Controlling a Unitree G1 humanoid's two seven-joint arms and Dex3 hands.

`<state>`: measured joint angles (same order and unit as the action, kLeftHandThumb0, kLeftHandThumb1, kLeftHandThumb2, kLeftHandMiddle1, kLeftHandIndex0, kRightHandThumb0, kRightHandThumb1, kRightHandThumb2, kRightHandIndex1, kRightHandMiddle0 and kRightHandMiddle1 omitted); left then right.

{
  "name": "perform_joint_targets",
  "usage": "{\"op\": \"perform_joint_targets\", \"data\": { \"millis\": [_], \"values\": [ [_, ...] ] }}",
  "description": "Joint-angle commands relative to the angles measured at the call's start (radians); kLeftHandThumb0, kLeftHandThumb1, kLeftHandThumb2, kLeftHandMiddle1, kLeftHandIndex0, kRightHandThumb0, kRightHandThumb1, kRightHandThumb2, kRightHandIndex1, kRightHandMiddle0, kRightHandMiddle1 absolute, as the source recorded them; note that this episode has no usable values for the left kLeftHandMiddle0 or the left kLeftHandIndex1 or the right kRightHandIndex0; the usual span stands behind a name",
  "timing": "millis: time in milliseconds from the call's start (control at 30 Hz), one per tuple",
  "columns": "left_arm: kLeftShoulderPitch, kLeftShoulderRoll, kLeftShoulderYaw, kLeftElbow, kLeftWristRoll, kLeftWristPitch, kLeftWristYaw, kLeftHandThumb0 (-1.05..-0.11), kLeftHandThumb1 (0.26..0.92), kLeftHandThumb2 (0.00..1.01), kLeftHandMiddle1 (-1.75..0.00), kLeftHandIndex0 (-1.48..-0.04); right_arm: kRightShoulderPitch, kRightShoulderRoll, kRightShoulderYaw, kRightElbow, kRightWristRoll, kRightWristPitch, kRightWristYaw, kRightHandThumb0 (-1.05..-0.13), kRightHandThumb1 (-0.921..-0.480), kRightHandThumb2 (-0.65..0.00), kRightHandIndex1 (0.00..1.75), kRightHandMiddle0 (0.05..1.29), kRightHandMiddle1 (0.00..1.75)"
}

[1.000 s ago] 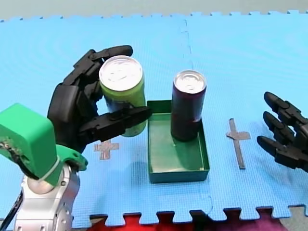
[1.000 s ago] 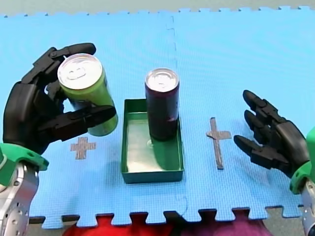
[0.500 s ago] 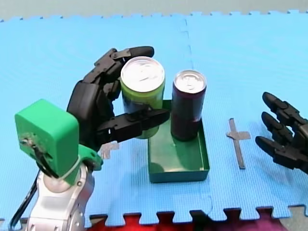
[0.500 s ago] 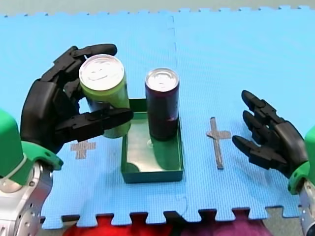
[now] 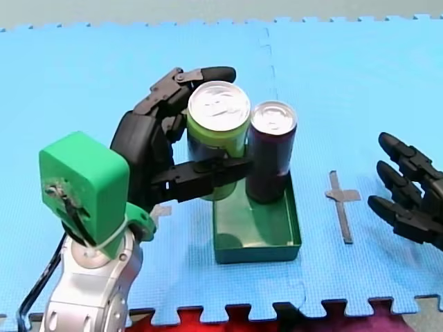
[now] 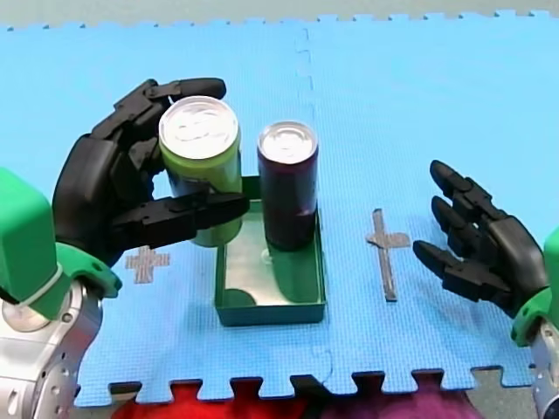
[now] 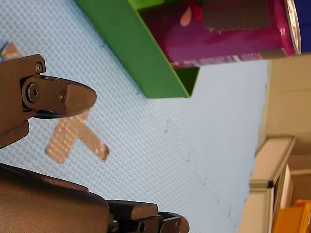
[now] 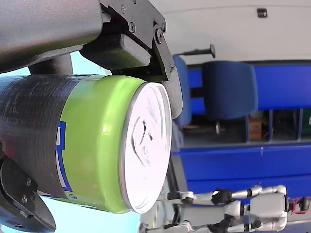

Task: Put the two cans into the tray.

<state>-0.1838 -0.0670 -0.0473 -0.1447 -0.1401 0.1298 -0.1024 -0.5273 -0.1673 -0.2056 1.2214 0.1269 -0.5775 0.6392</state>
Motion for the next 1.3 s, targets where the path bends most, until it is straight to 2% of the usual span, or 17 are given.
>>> {"op": "perform_joint_targets", "data": {
  "millis": [0,600,933,1267],
  "values": [
    [-0.011,-0.002,-0.004,-0.004,-0.005,0.003,-0.001,-0.447,0.863,0.0,-1.75,-0.54,0.0,-0.003,-0.004,-0.001,0.005,-0.001,0.002,-1.048,-0.921,-0.378,0.0,0.1,0.0],
    [-0.026,-0.035,-0.037,0.052,0.008,-0.011,-0.001,-0.464,0.863,0.0,-1.75,-0.54,0.003,-0.005,-0.004,-0.015,0.01,0.0,0.007,-1.048,-0.921,-0.384,0.0,0.09,0.0],
    [-0.015,-0.061,-0.053,0.107,0.011,-0.065,-0.004,-0.467,0.867,0.0,-1.75,-0.54,0.003,-0.005,-0.003,-0.018,0.01,0.004,0.004,-1.048,-0.921,-0.391,0.0,0.1,0.0],
    [-0.01,-0.083,-0.054,0.13,0.011,-0.08,0.006,-0.466,0.868,0.0,-1.75,-0.54,0.001,-0.006,-0.004,-0.018,0.012,0.008,0.003,-1.048,-0.921,-0.391,0.0,0.1,0.0]
  ]
}}
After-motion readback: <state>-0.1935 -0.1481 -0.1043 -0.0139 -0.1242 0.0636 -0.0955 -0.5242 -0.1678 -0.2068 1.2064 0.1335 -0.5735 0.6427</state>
